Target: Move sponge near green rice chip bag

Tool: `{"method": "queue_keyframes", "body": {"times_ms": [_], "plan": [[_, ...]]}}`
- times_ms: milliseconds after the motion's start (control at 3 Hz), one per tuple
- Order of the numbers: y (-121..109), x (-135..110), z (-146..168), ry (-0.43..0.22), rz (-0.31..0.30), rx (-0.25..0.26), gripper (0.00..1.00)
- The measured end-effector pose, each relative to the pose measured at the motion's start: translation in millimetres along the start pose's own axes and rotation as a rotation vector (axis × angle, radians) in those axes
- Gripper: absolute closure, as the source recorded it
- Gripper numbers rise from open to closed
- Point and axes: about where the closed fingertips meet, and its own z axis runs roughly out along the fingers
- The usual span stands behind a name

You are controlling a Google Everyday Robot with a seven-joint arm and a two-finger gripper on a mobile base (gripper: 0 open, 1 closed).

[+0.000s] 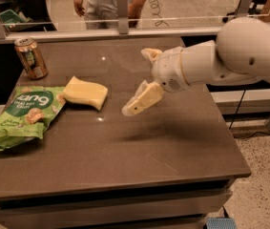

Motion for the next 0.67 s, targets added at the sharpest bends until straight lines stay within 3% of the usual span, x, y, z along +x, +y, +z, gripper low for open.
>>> {"method": "queue_keyframes", "body": {"times_ms": [333,667], "plan": [[-3.5,4.3,-46.1,-0.046,-0.004,0.094,0.0],[-5.1,9.7,-57.8,-0.044,0.002,0.115,0.0]]}}
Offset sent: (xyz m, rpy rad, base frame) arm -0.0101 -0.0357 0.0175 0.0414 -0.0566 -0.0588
